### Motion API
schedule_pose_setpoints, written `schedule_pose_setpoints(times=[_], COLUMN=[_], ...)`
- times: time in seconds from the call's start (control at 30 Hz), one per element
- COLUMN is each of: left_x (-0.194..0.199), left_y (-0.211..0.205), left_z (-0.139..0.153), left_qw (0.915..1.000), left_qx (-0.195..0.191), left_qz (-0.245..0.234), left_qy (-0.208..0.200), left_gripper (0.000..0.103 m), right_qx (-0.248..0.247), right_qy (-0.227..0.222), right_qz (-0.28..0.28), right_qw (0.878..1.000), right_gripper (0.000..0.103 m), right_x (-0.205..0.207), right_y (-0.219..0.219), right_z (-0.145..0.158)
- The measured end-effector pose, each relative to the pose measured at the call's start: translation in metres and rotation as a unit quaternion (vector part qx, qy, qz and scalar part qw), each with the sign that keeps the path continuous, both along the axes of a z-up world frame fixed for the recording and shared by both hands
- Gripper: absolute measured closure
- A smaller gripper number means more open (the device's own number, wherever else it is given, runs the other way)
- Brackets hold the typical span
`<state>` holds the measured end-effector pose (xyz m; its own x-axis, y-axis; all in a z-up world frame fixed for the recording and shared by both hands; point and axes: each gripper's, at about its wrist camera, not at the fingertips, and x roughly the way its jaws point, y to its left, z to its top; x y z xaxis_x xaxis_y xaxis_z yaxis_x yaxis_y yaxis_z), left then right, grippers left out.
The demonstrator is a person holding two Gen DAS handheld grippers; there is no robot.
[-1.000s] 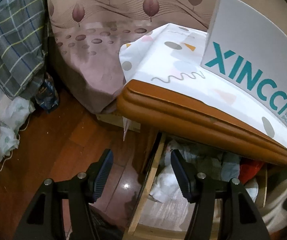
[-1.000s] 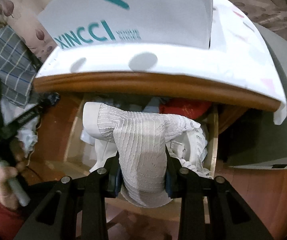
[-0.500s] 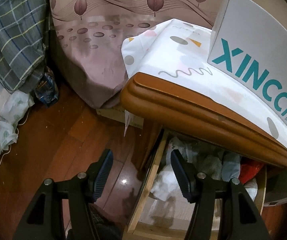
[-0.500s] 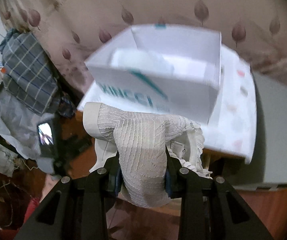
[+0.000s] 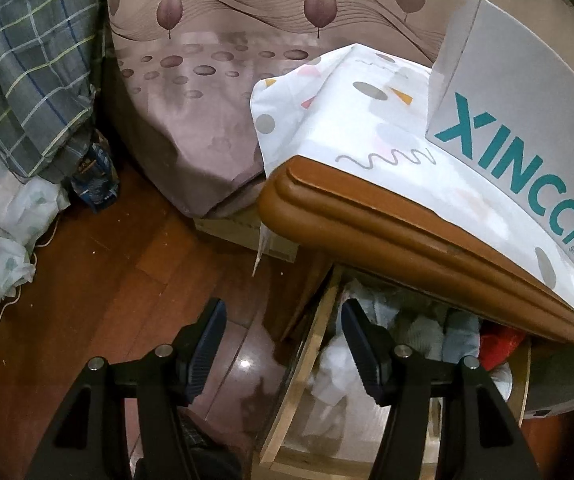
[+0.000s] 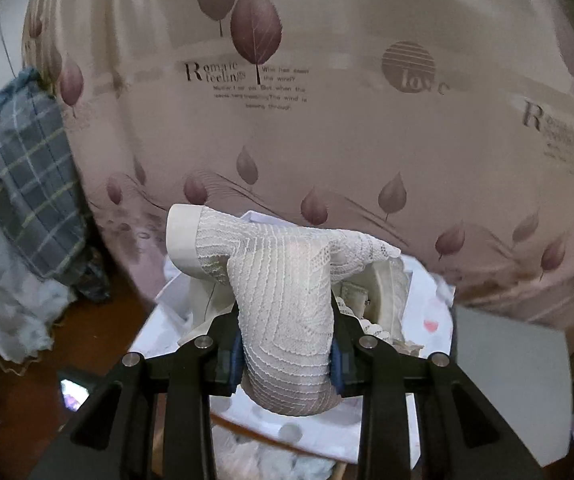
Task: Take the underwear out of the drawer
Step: 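Lift the lace underwear with the right gripper and release it into the white box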
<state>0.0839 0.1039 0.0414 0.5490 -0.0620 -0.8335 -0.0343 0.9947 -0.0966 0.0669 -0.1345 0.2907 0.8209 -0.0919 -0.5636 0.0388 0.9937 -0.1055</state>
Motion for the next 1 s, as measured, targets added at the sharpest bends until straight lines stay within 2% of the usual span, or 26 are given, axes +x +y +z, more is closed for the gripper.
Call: schedule_pose_setpoints(times=[0.2,0.47,0.57,0.6,0.67,0.7,0.87,1.0], left_x=[0.000,0.001,0.002,0.002,0.002,0.002,0.001,0.001], left_y=[0.003,0.004,0.003,0.001,-0.001,-0.003,-0.008,-0.014], left_z=[0.001,0.001,0.001,0.001,0.001,0.000,0.000,-0.002], left_qw=[1.0000,1.0000,1.0000,1.0000,0.9999,0.9999,0.9996,0.9987], left_qx=[-0.001,-0.001,-0.002,0.000,0.004,0.005,0.009,0.020], left_qz=[0.002,0.001,-0.004,-0.005,-0.011,-0.013,-0.028,-0.047], left_qy=[-0.001,-0.002,-0.001,-0.001,-0.001,-0.001,-0.001,0.004], left_gripper=[0.042,0.042,0.042,0.042,0.042,0.042,0.042,0.042], right_qx=[-0.019,-0.019,-0.018,-0.011,-0.002,-0.003,-0.002,0.017], right_qy=[0.072,0.159,0.179,0.186,0.183,0.177,0.145,0.112], right_qz=[-0.027,-0.049,-0.055,-0.056,-0.057,-0.061,-0.060,-0.050], right_qw=[0.997,0.986,0.982,0.981,0.981,0.982,0.988,0.992], right_gripper=[0.072,0.070,0.065,0.060,0.048,0.039,0.034,0.033], right_x=[0.066,0.105,0.113,0.115,0.116,0.115,0.106,0.079], right_y=[-0.009,-0.023,-0.026,-0.028,-0.031,-0.032,-0.030,-0.029], right_z=[-0.047,-0.108,-0.125,-0.130,-0.133,-0.134,-0.114,-0.092])
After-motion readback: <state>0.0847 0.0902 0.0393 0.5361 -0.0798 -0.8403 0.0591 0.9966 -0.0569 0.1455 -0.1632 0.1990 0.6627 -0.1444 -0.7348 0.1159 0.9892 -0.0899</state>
